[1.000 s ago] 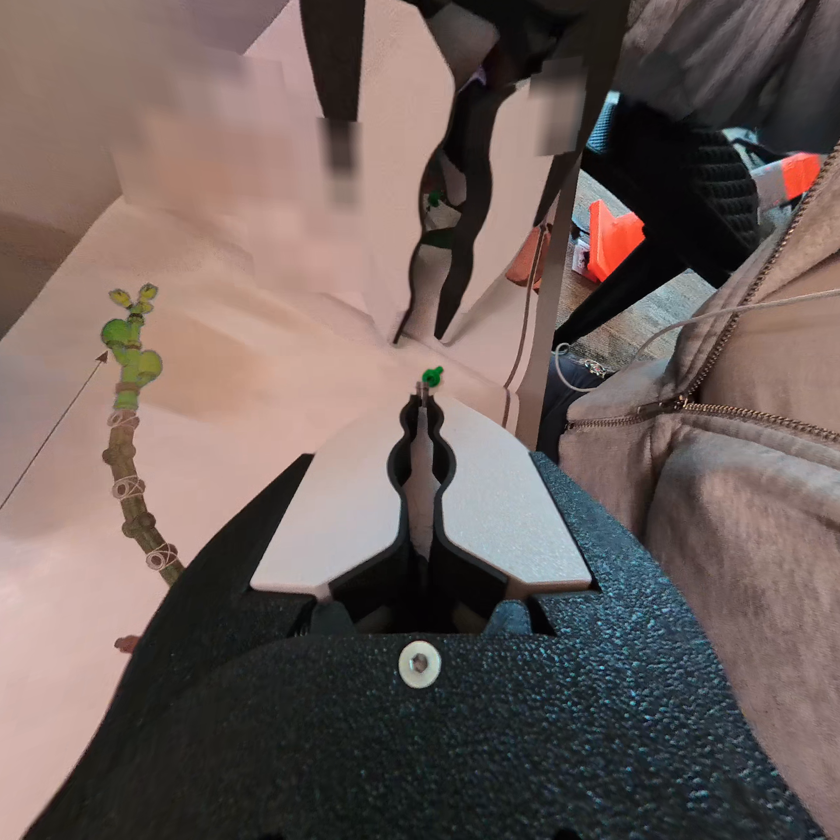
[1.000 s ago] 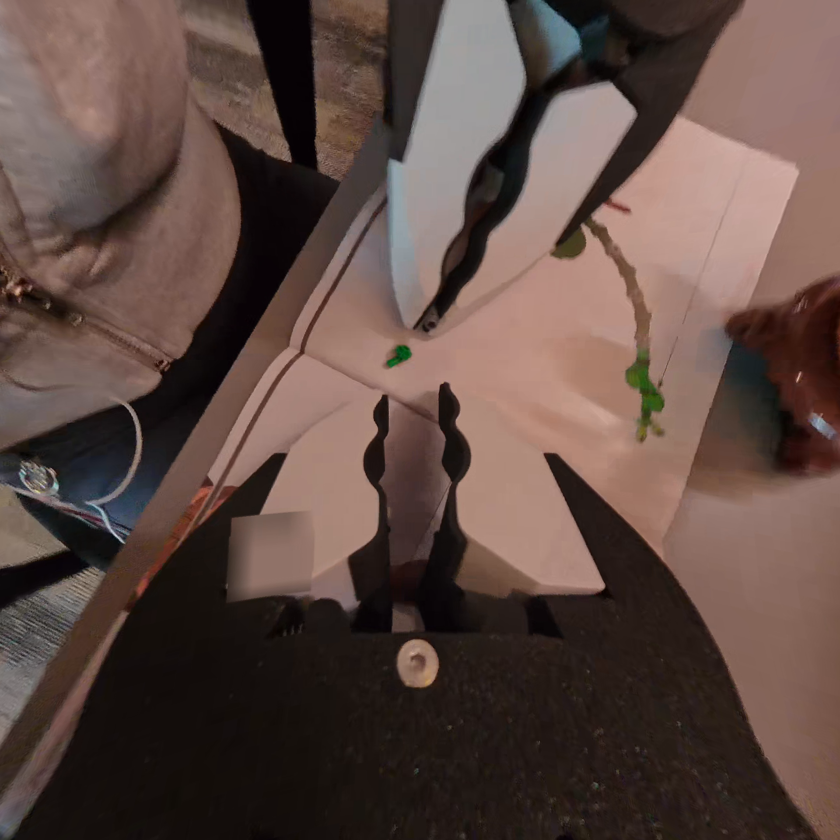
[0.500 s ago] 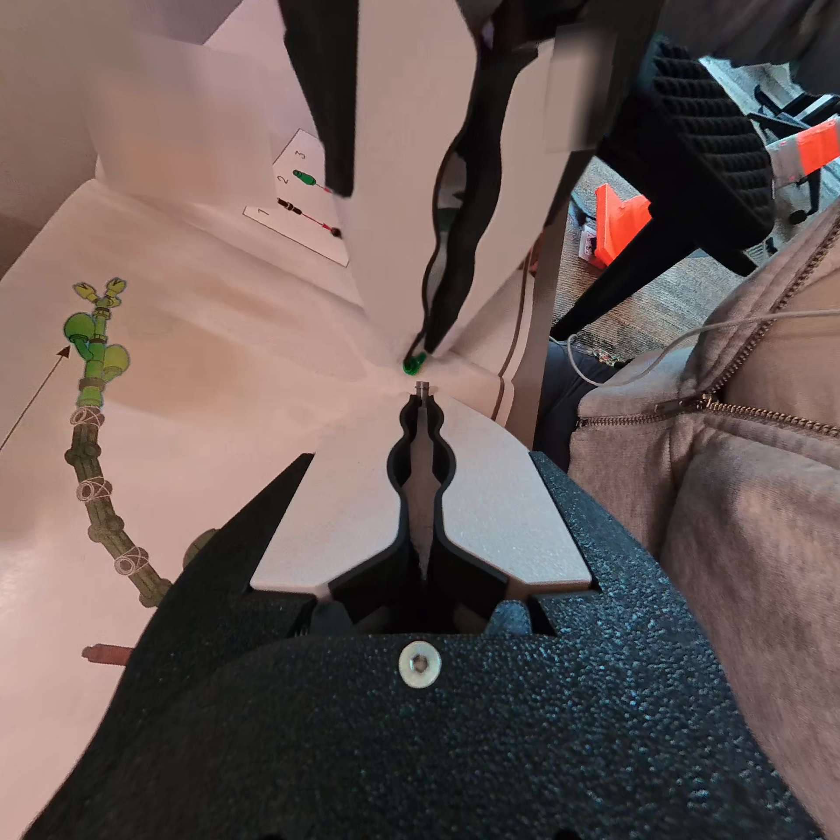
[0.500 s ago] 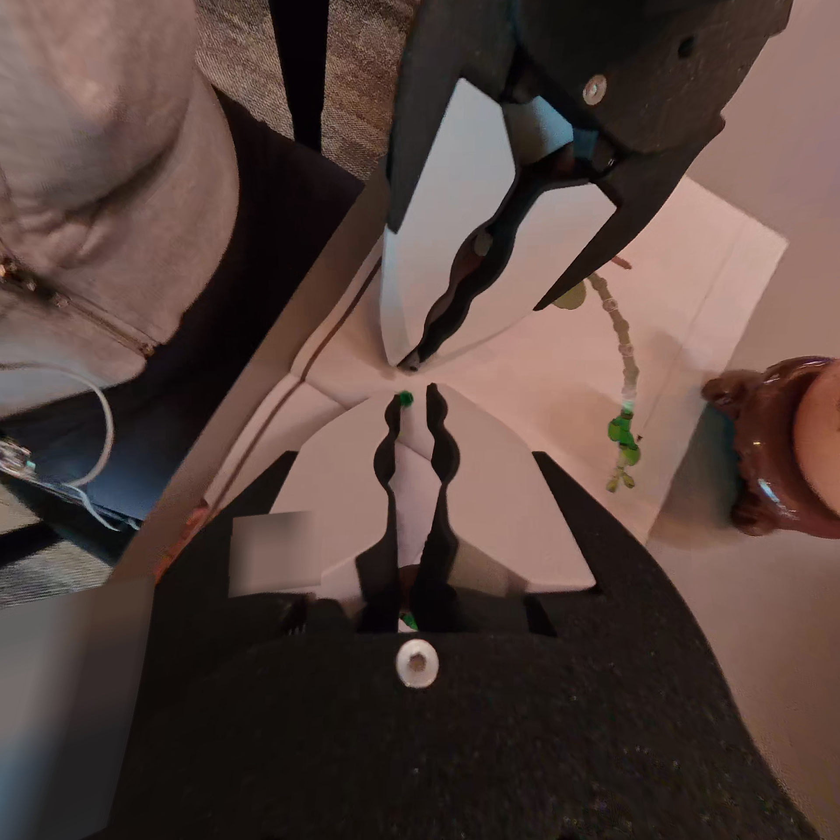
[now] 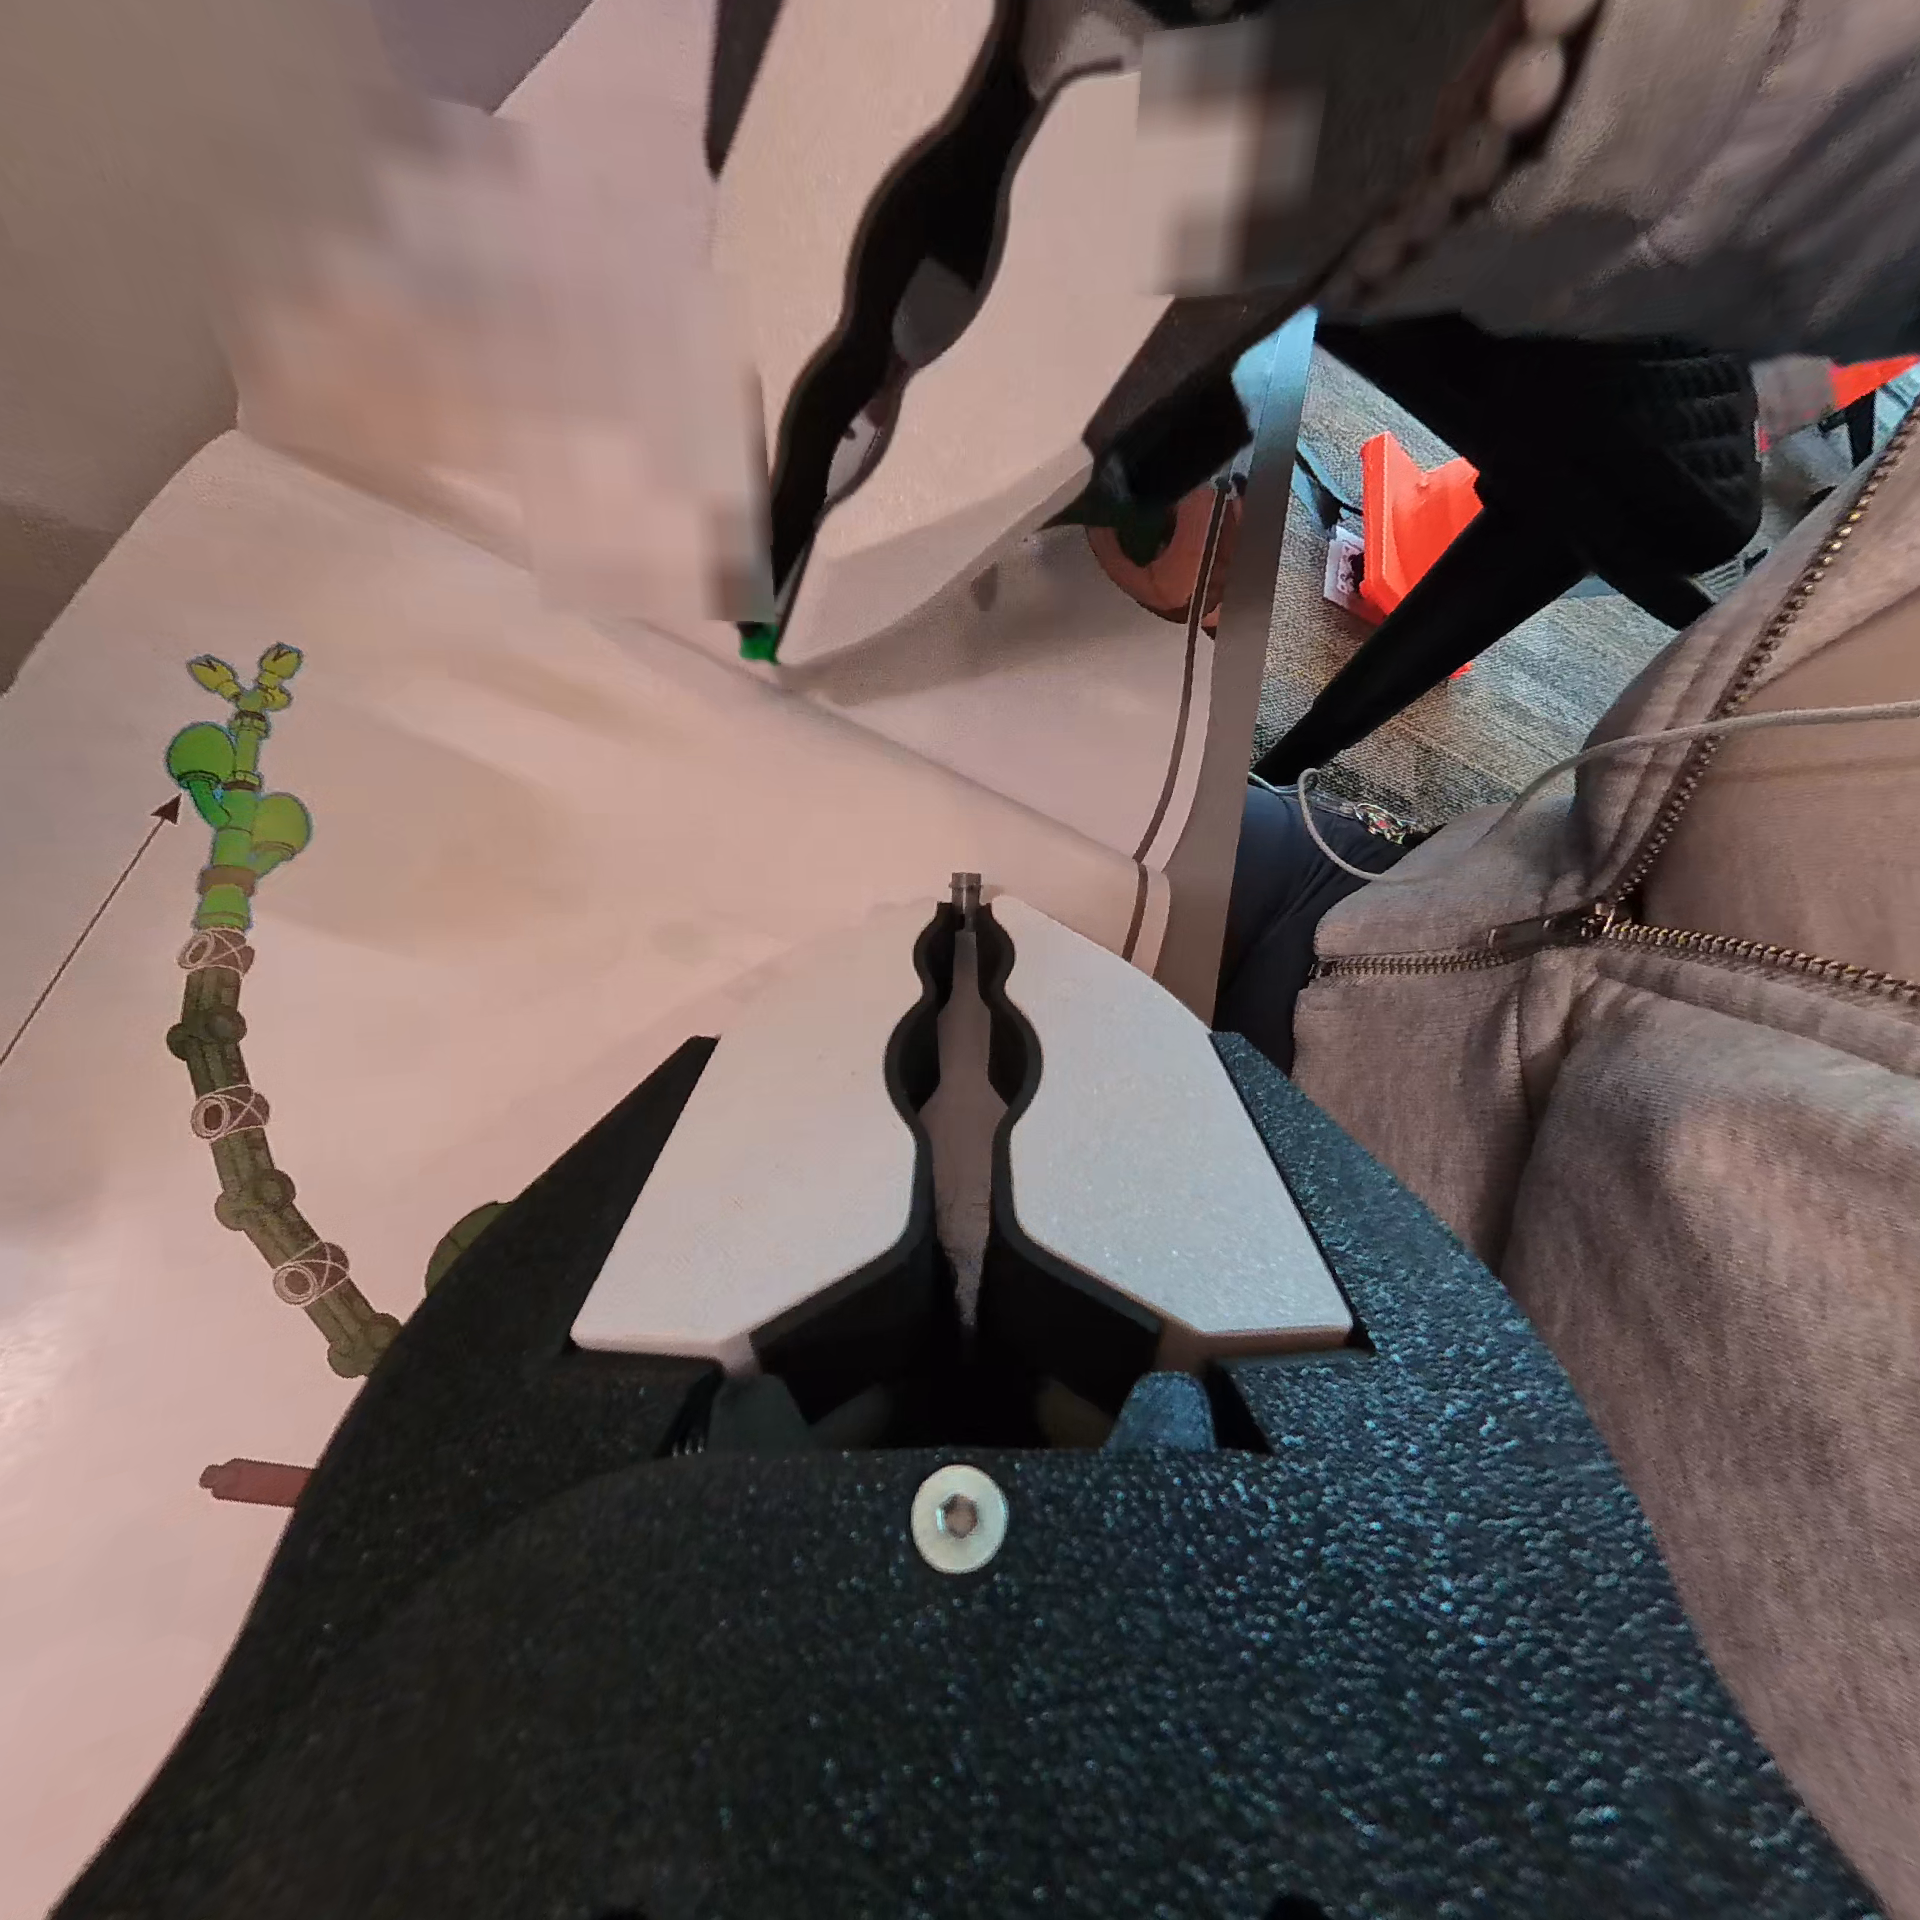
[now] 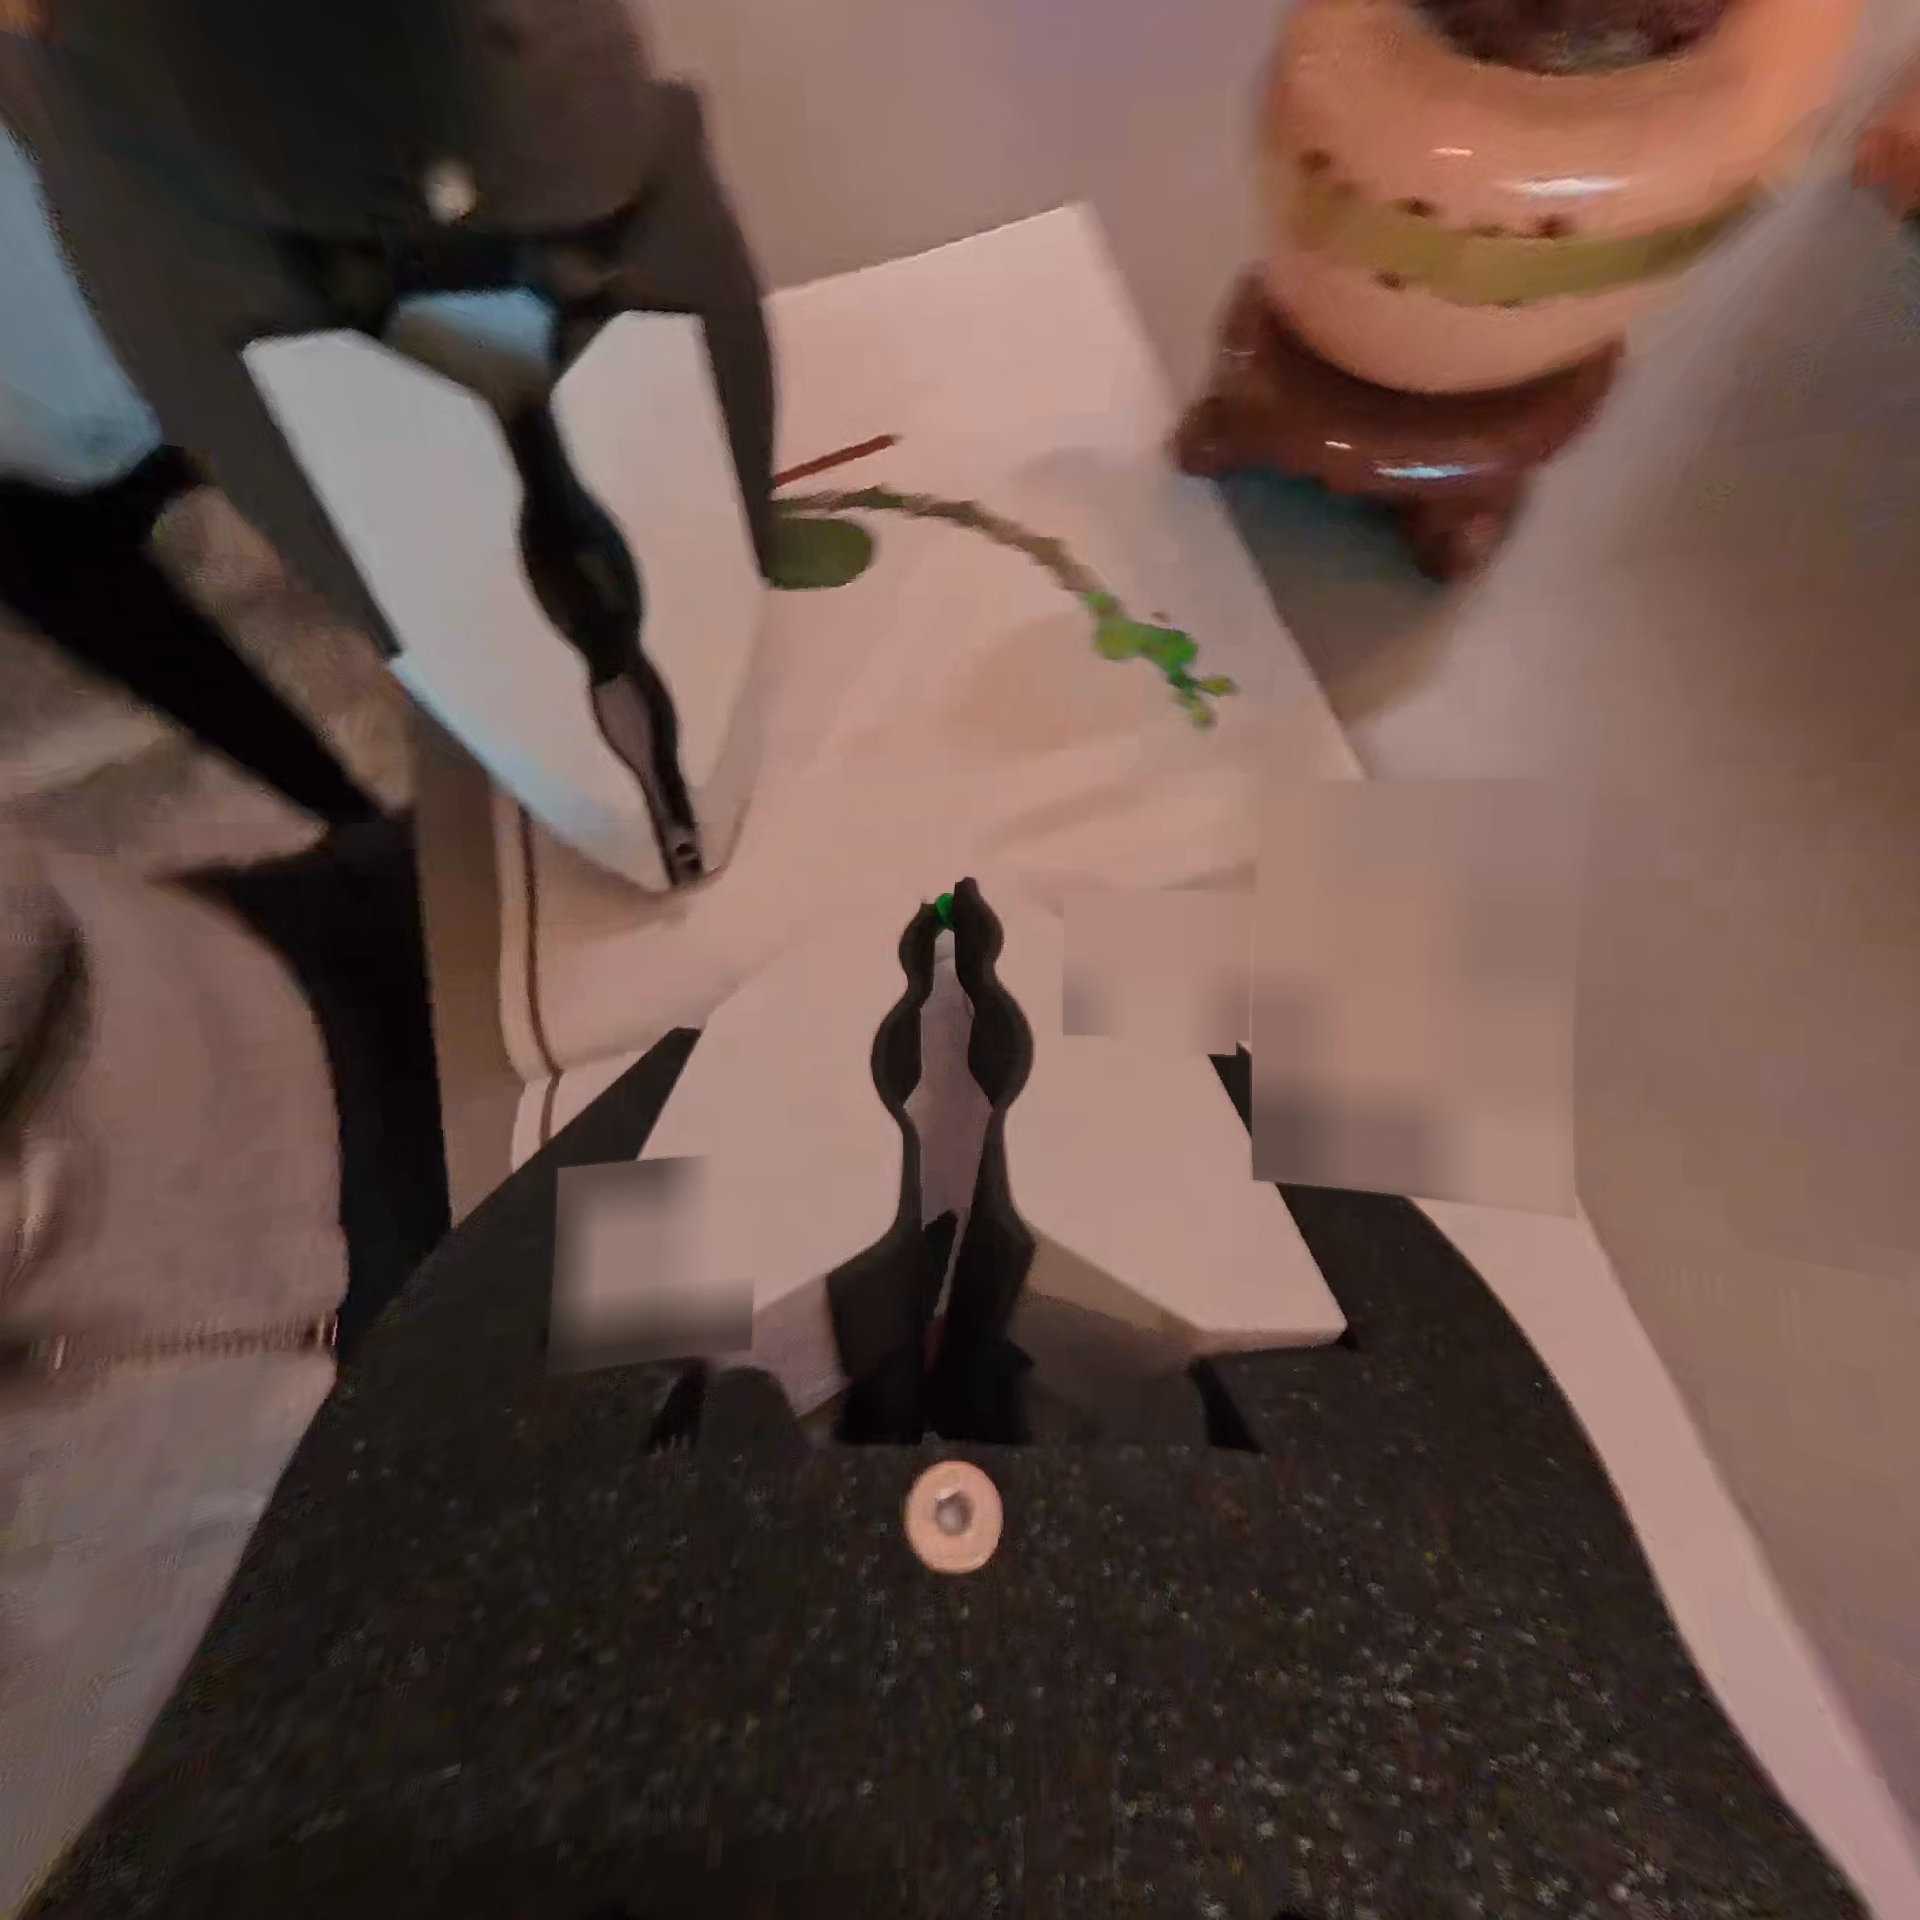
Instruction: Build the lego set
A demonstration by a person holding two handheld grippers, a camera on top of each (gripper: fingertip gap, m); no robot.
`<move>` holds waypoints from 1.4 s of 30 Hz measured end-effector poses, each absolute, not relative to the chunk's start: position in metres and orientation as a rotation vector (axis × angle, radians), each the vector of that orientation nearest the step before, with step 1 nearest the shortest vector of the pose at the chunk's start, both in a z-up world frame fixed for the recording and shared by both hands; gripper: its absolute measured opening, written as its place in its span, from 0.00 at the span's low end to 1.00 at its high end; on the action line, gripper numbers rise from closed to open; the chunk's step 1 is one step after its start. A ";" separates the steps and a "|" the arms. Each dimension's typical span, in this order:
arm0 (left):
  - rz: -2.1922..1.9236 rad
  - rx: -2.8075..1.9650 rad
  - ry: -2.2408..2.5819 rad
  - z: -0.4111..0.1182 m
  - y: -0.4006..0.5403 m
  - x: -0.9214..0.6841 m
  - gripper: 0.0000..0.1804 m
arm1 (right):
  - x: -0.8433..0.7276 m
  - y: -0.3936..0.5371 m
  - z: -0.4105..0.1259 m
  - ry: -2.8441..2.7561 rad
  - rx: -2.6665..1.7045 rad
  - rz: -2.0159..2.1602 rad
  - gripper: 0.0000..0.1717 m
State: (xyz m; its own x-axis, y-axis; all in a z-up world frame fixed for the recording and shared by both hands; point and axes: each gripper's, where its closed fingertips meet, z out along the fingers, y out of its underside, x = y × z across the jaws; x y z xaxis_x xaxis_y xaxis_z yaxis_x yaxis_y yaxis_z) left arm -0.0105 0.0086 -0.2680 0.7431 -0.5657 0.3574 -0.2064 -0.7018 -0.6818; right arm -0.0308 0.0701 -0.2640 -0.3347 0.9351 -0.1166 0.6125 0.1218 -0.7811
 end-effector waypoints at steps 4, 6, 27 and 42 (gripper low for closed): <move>-0.754 -2.314 0.581 -0.269 0.009 -0.010 0.02 | -0.023 0.080 -0.266 -1.807 -1.512 0.868 0.02; -0.757 -2.314 0.581 -0.270 0.010 -0.009 0.02 | -0.018 0.073 -0.267 -1.838 -1.453 0.788 0.03; -0.768 -2.311 0.583 -0.270 0.009 -0.009 0.02 | 0.003 0.058 -0.269 -2.170 -1.565 0.745 0.04; -0.827 -2.278 0.559 -0.264 0.010 -0.004 0.02 | -0.007 0.053 -0.276 -1.651 -2.033 0.902 0.08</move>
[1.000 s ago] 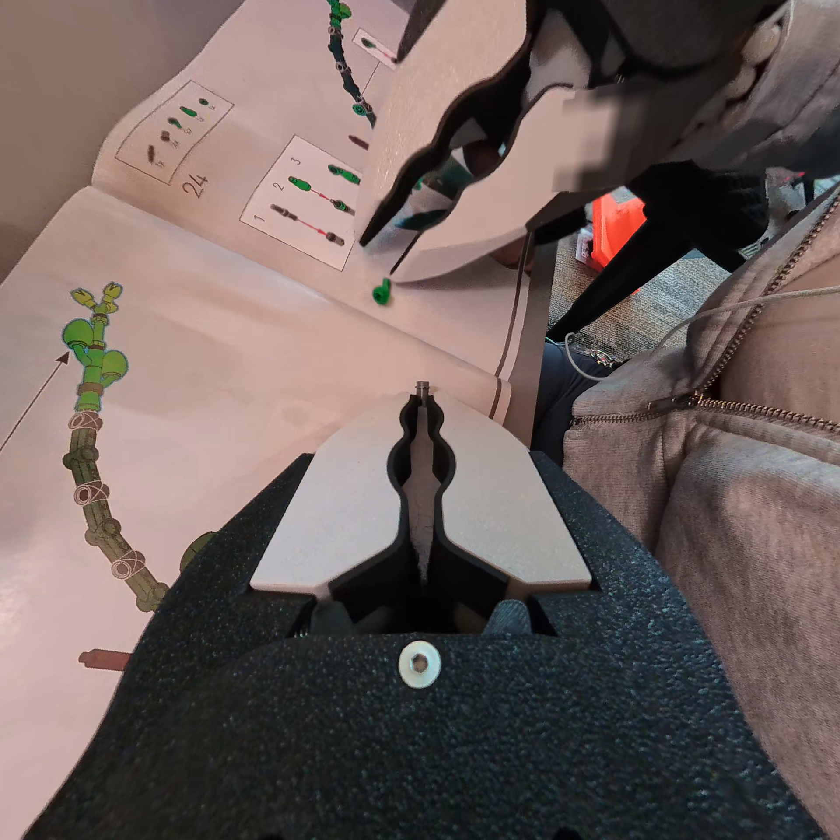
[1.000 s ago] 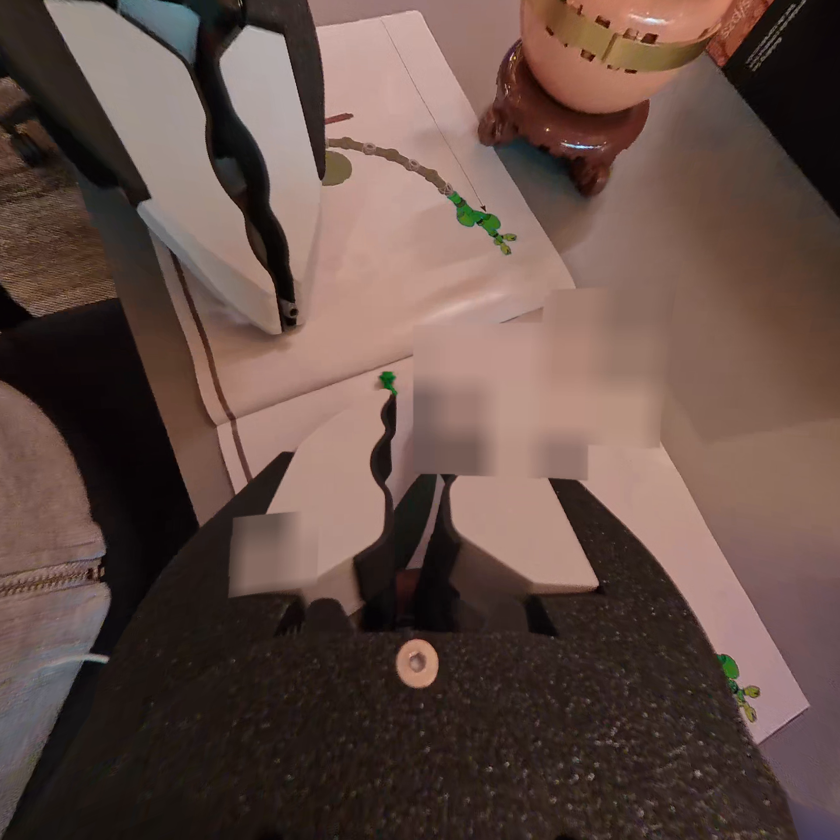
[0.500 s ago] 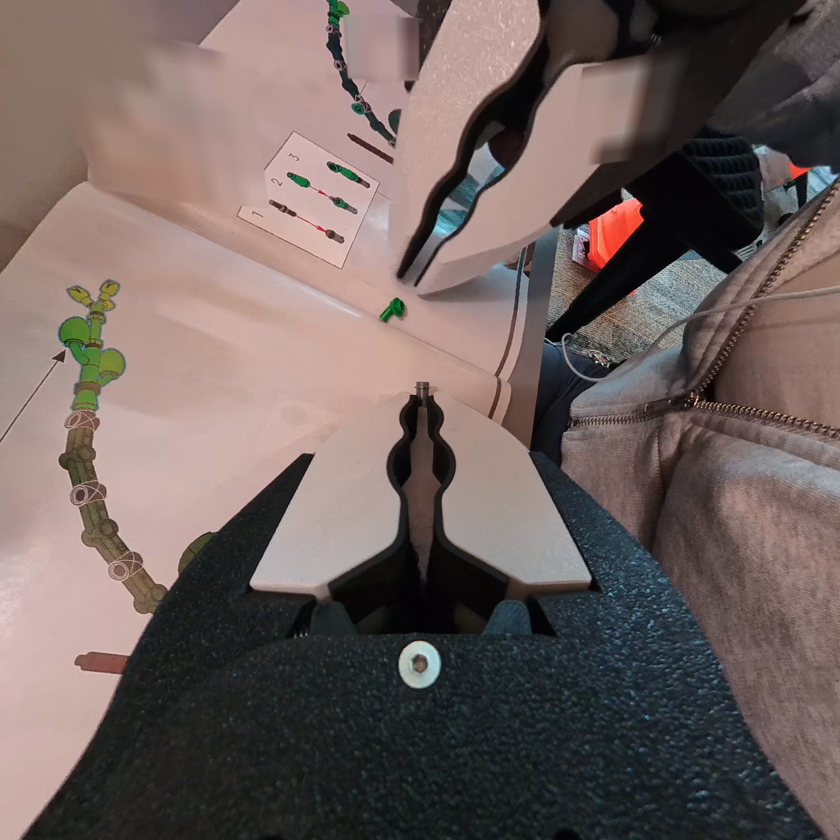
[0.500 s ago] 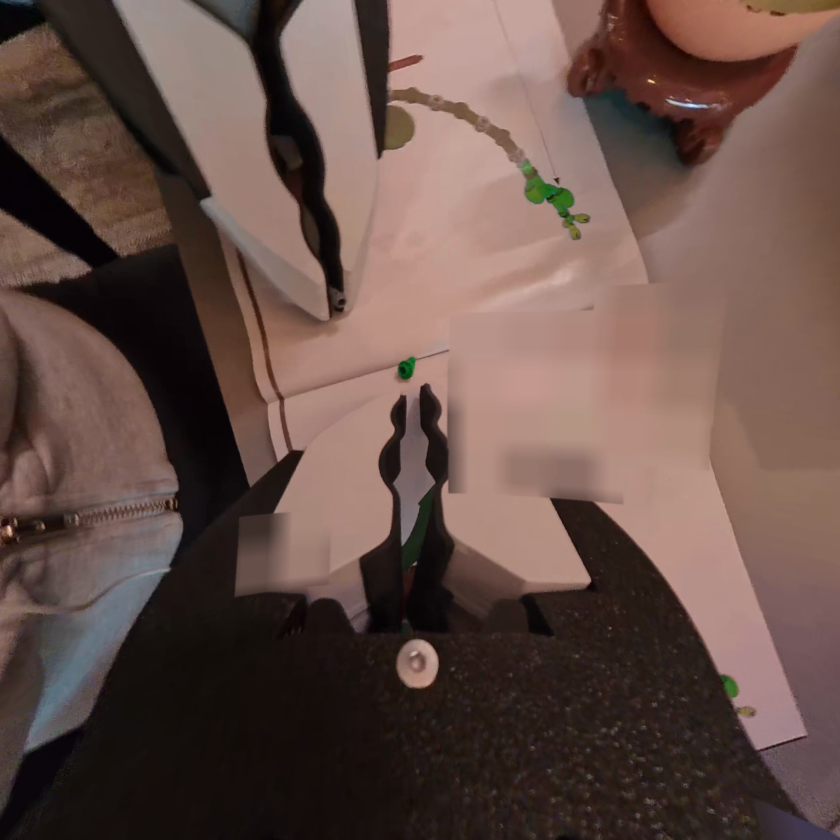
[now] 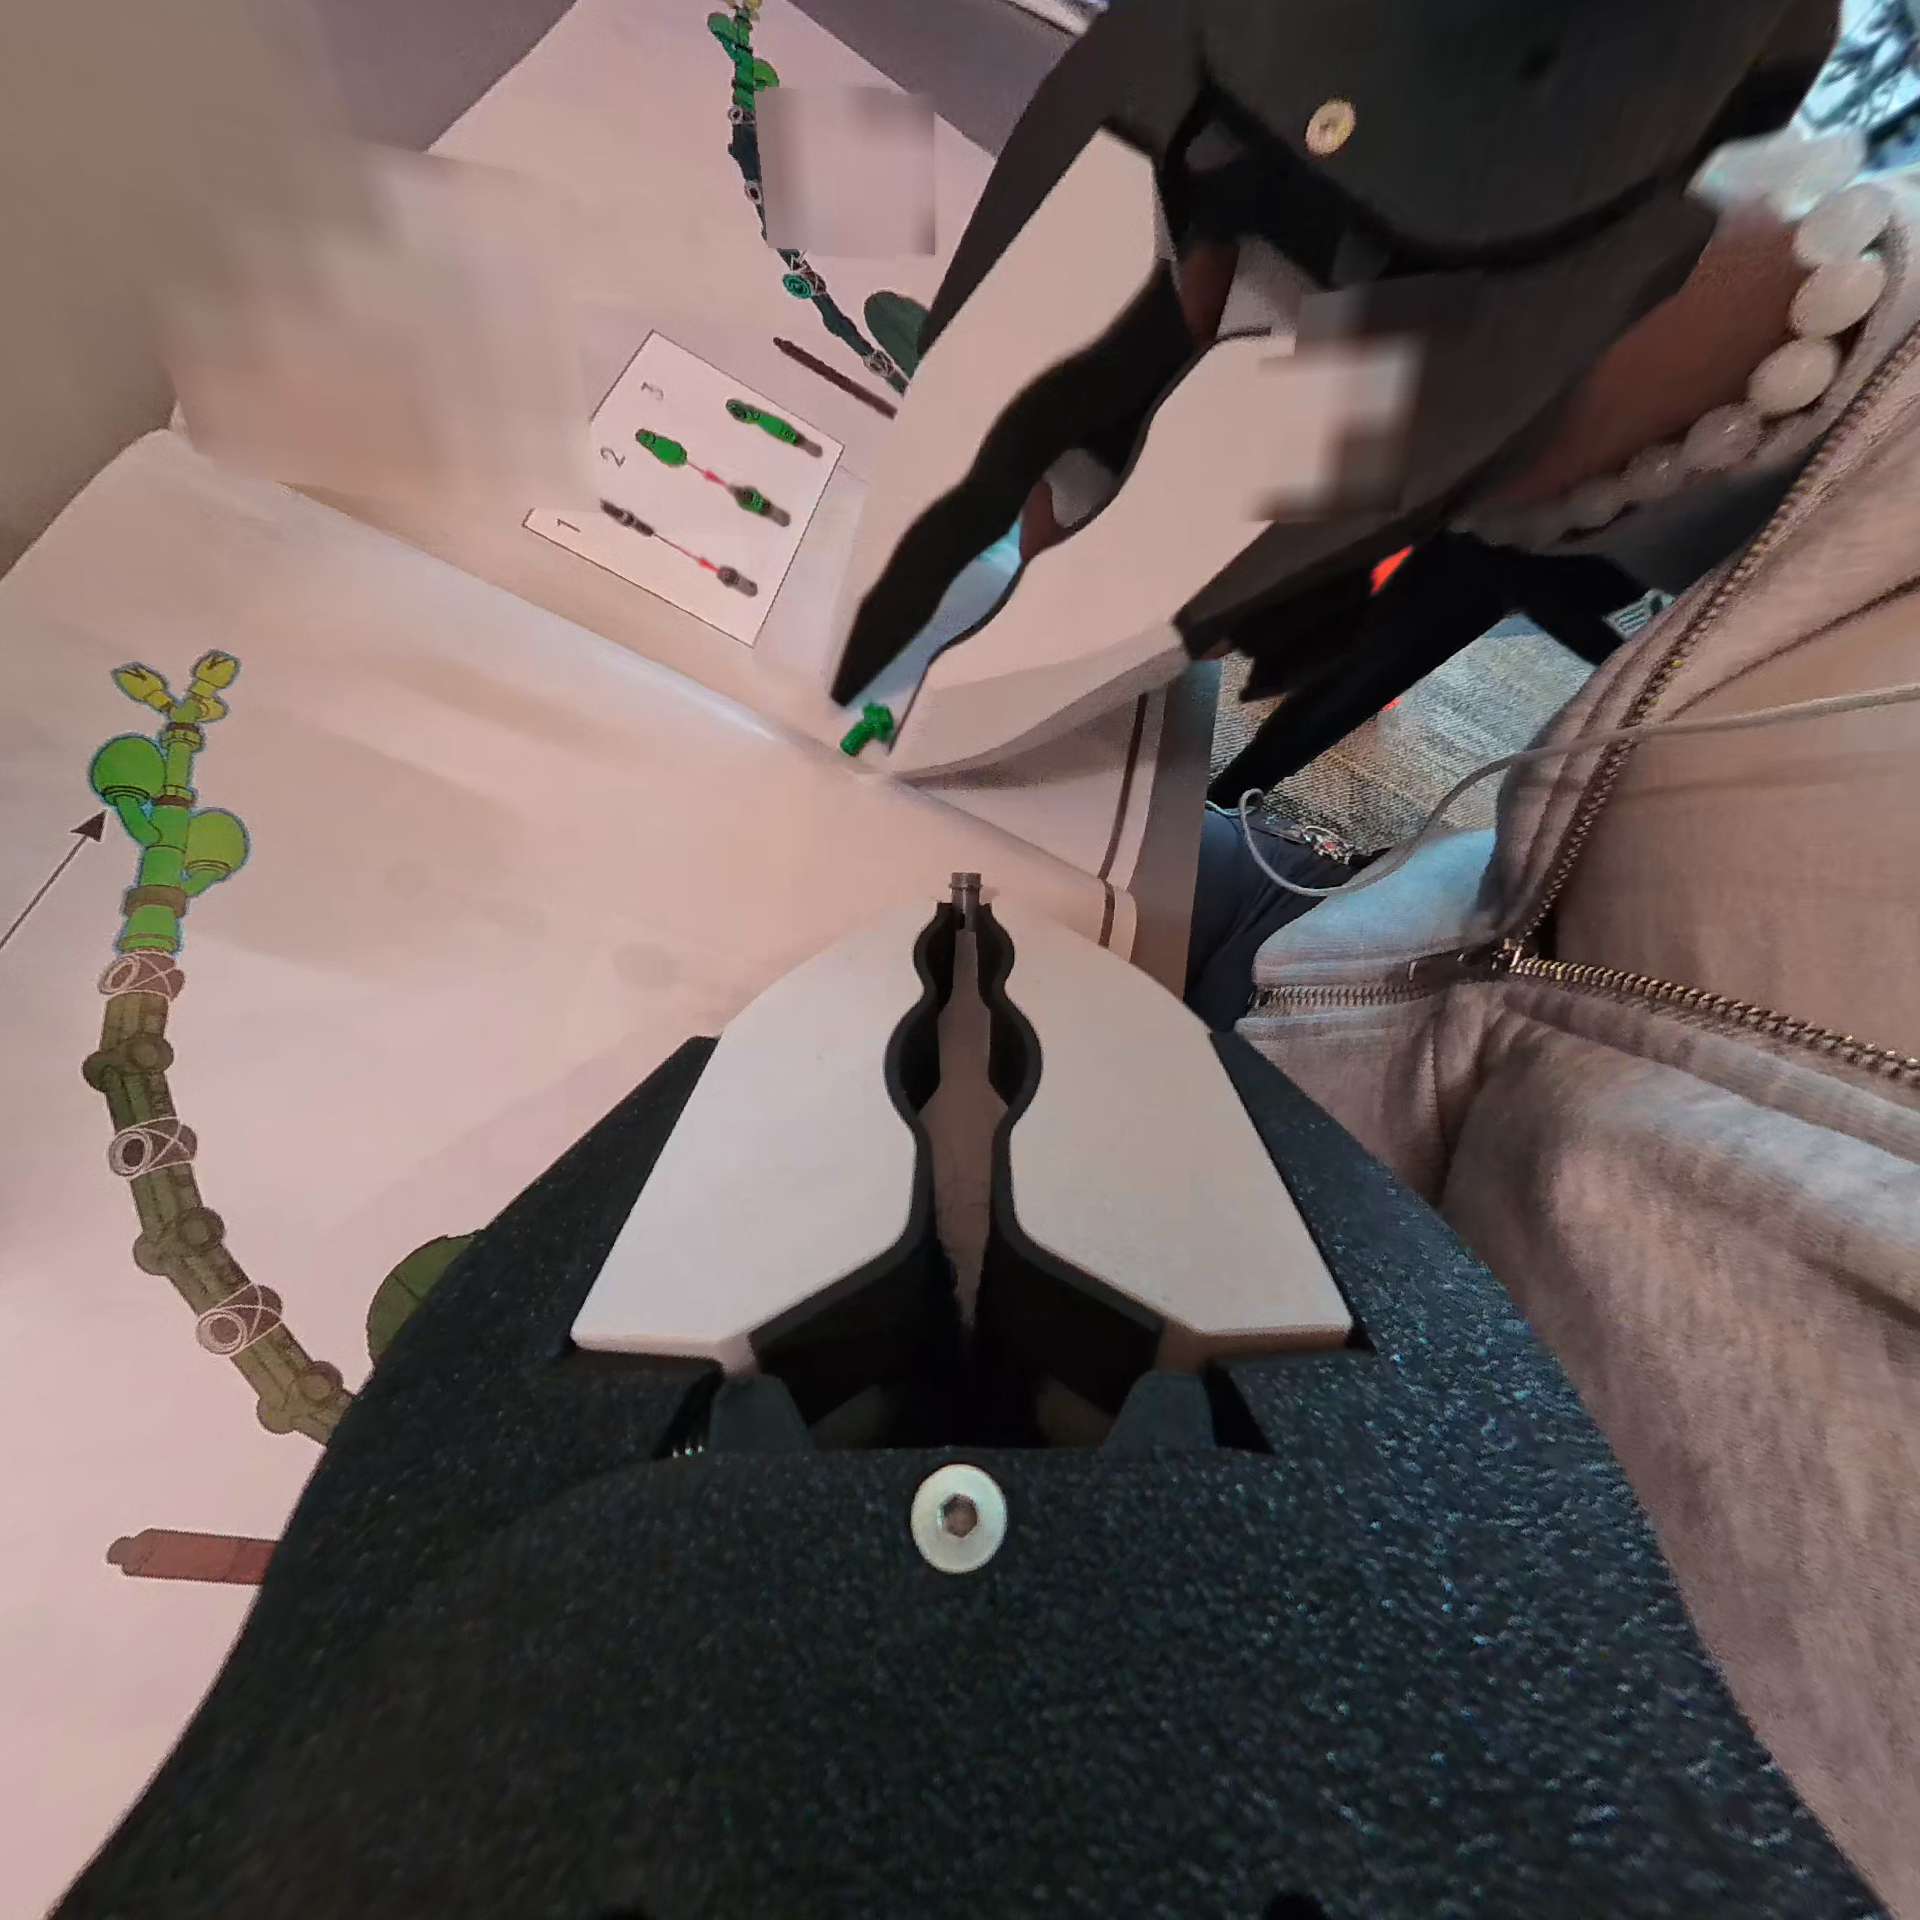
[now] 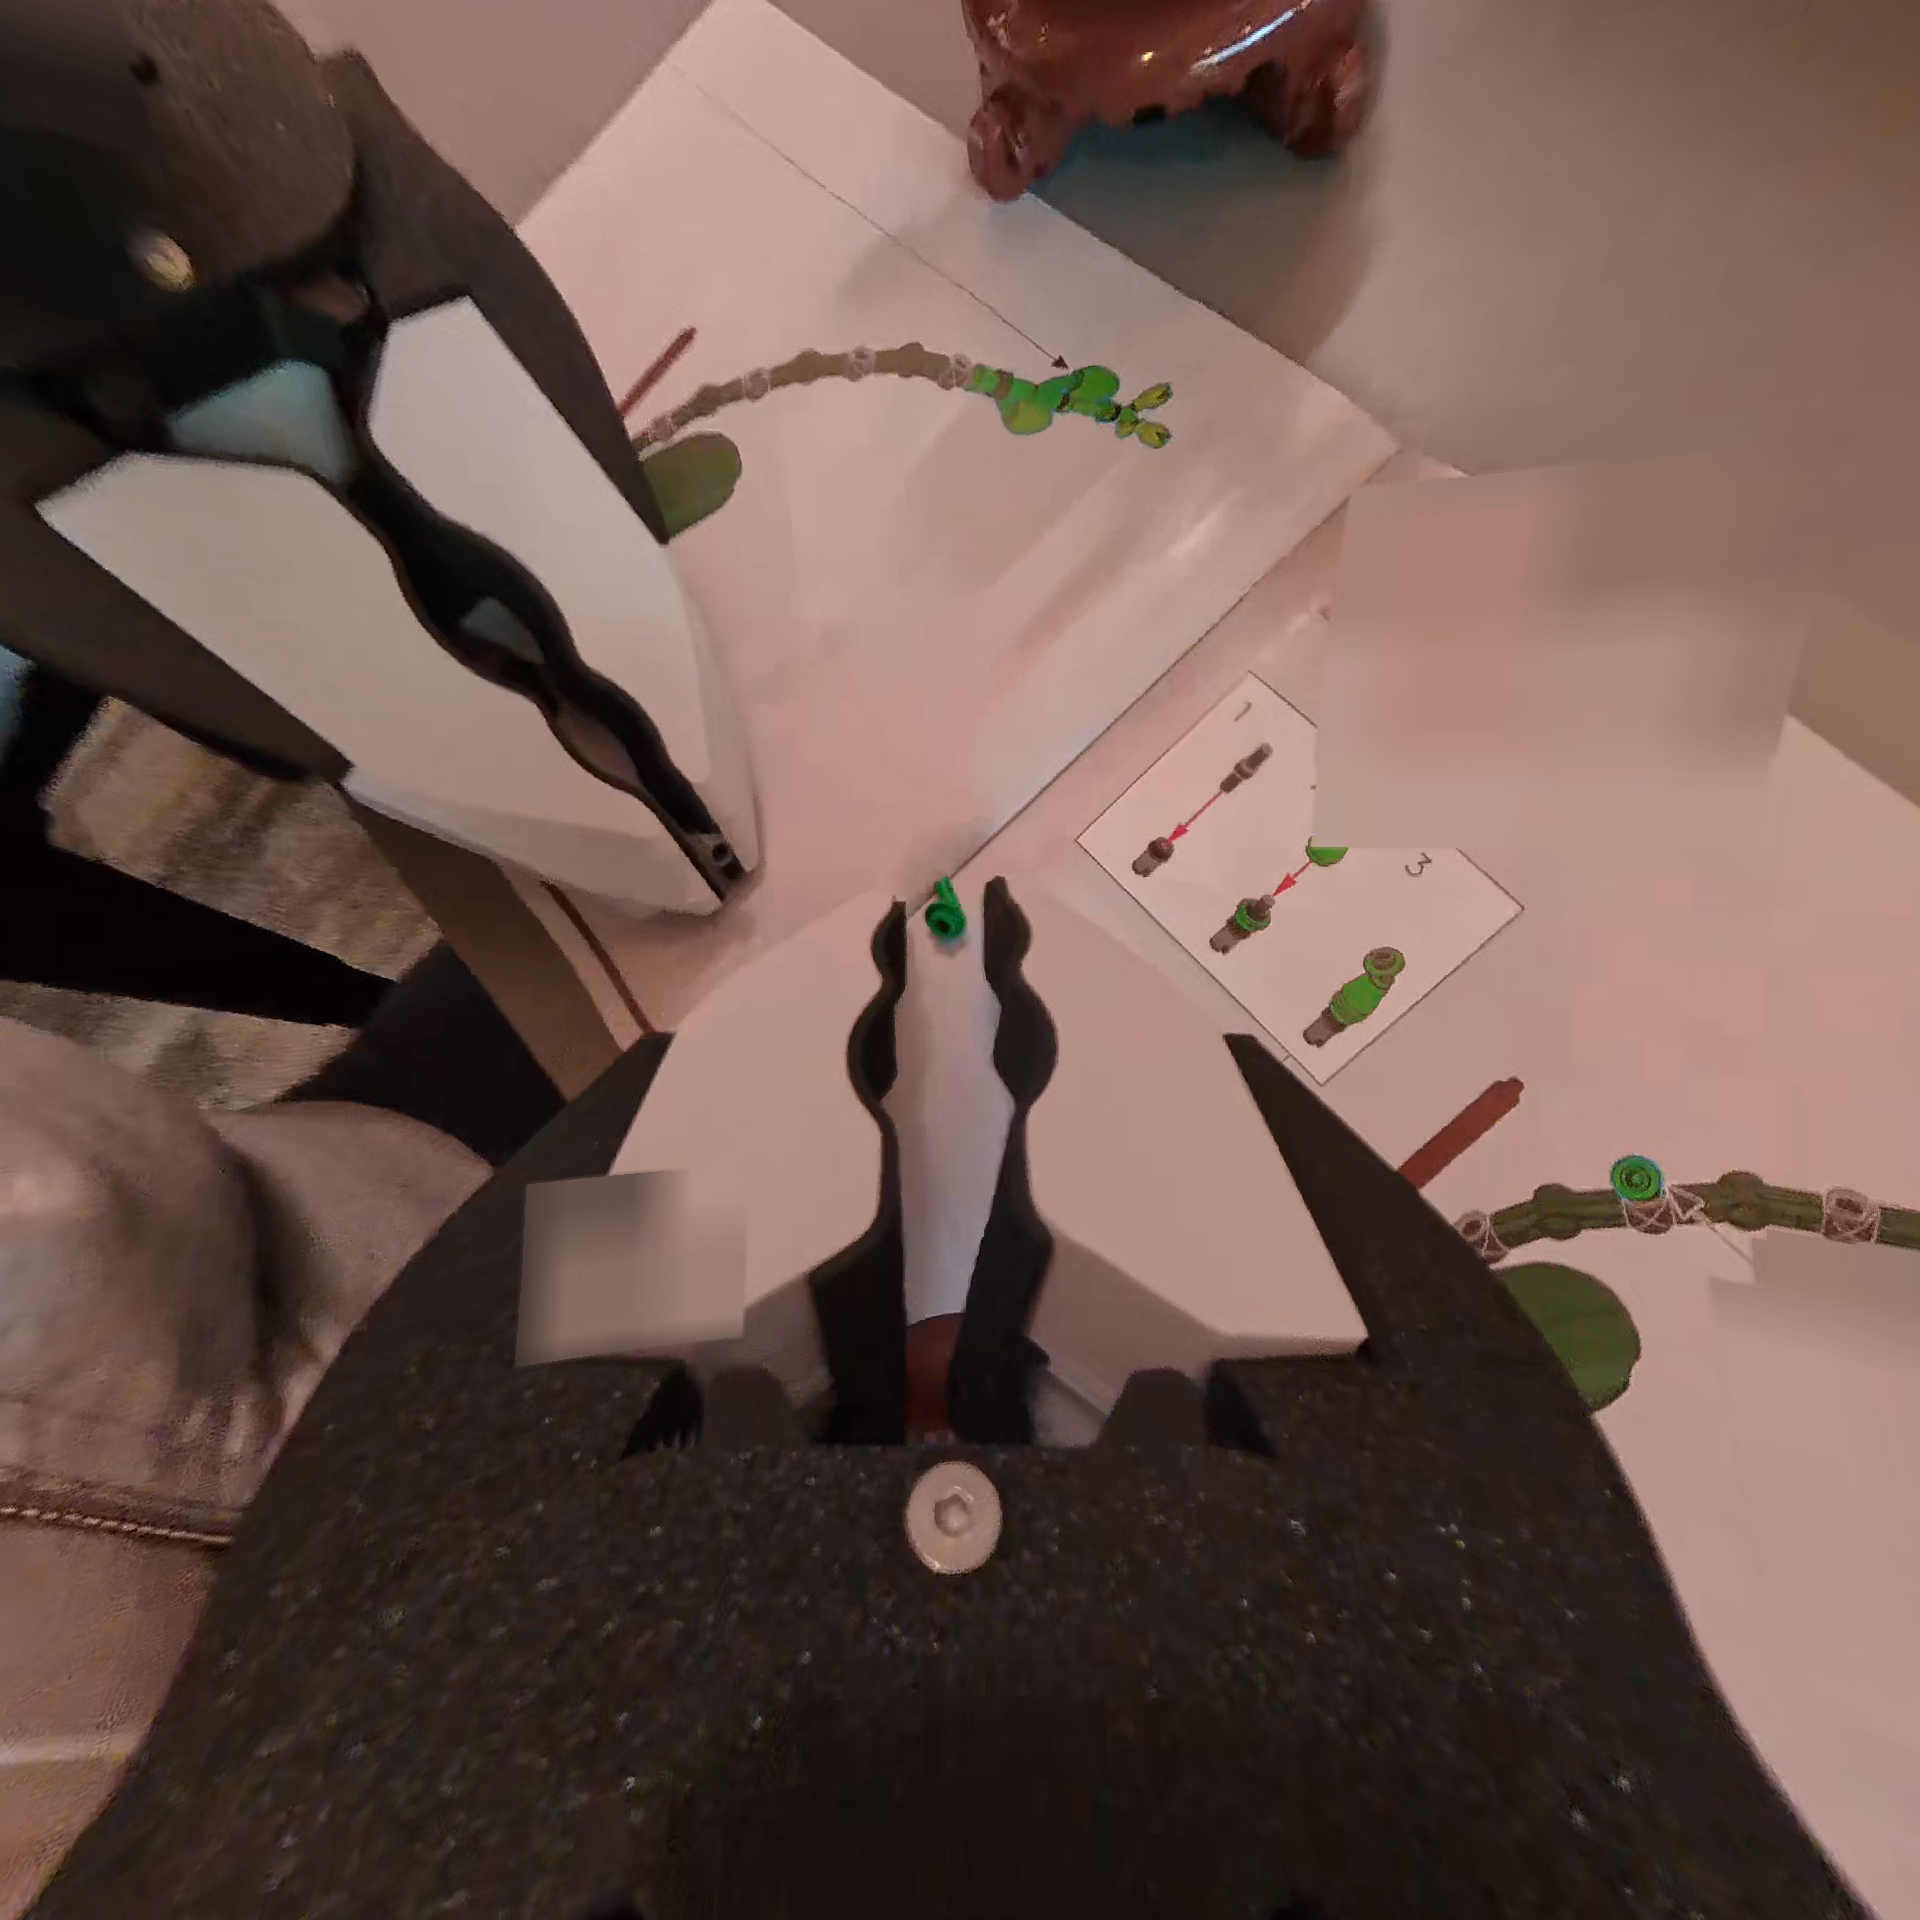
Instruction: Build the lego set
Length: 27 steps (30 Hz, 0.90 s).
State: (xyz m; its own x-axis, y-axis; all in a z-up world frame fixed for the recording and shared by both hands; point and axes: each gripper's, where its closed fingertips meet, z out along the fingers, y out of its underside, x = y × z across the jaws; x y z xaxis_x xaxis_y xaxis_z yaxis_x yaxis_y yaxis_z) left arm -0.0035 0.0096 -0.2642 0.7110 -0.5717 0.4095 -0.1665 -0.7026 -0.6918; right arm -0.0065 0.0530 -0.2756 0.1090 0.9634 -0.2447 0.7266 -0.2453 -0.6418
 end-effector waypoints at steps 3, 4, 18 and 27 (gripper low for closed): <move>-0.846 -2.265 0.546 -0.262 0.009 -0.005 0.02 | -0.007 0.053 -0.277 -1.795 -1.860 0.806 0.05; -0.847 -2.263 0.547 -0.262 0.009 -0.004 0.02 | -0.007 0.053 -0.277 -1.865 -1.776 0.775 0.04; -0.970 -2.163 0.361 -0.246 0.021 -0.009 0.02 | -0.022 0.051 -0.243 -2.128 -0.647 0.712 0.03; -0.900 -2.315 0.439 -0.266 0.018 -0.003 0.02 | -0.020 0.035 -0.254 -2.141 -0.541 0.761 0.03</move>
